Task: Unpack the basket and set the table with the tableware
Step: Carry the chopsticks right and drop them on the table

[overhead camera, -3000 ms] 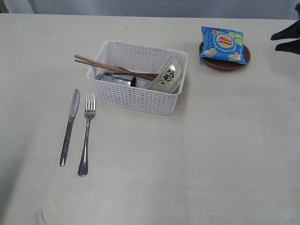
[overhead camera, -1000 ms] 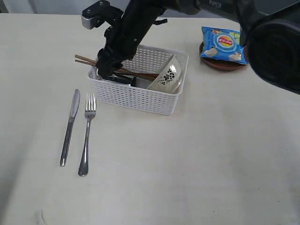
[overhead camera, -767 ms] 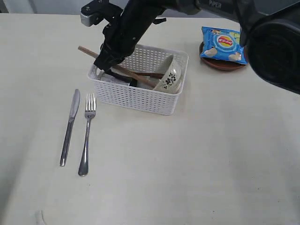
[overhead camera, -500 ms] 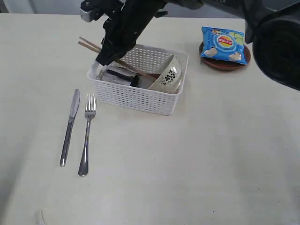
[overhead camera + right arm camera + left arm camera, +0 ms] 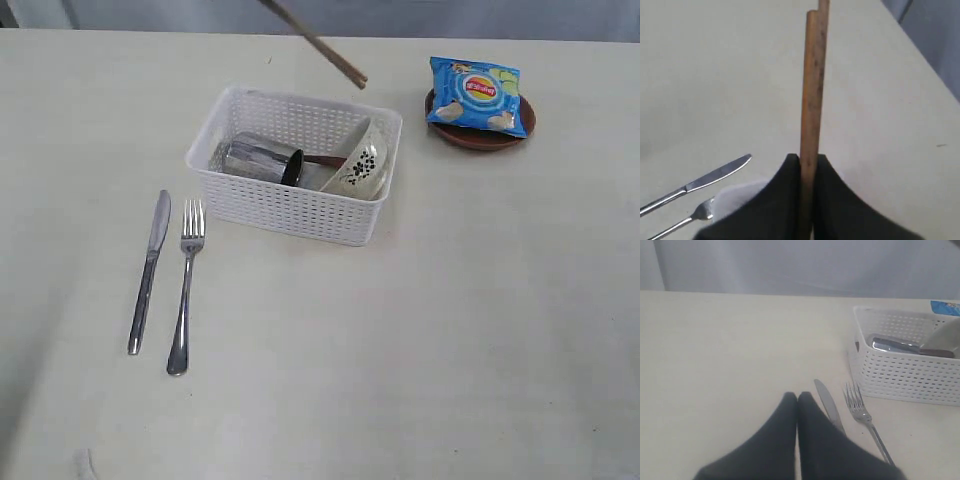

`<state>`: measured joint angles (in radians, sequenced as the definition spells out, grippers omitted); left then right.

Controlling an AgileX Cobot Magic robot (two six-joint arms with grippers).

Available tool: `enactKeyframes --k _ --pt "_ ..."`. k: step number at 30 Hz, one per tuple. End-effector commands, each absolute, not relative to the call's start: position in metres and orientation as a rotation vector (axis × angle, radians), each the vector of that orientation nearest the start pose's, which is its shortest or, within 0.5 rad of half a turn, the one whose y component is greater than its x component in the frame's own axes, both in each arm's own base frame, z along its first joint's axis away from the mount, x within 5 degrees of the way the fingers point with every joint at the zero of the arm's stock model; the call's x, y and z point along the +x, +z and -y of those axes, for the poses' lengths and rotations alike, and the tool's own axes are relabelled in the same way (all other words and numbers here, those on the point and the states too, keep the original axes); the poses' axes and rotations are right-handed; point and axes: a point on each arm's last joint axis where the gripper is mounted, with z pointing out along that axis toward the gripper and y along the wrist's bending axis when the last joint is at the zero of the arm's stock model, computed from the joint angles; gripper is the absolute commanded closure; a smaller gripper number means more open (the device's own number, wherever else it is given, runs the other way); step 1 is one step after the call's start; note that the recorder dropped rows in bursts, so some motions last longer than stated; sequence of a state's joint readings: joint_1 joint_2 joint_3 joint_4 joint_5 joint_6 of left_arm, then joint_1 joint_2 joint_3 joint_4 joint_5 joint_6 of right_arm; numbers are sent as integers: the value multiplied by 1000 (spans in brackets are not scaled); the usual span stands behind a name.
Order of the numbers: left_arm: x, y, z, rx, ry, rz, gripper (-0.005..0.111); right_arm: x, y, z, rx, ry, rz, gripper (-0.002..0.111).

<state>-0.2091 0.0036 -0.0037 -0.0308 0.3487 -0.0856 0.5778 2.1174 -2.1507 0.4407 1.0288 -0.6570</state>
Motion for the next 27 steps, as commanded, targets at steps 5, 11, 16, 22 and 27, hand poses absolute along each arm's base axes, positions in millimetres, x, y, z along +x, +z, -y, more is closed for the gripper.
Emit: enactKeyframes --k 5,11,16,22,27 --pt "52 182 12 102 -237 -1834 107 417 380 -124 -525 91 -2474 109" --pt "52 182 12 102 -237 -1834 107 402 282 12 194 37 -2878 109" --pt "52 182 12 102 -237 -1834 107 367 186 40 366 24 -2977 109" --pt "52 182 12 102 -237 -1834 107 353 153 41 326 -6 -2942 109" --pt "52 182 12 102 -237 -1834 107 352 149 61 359 -129 -2902 109"
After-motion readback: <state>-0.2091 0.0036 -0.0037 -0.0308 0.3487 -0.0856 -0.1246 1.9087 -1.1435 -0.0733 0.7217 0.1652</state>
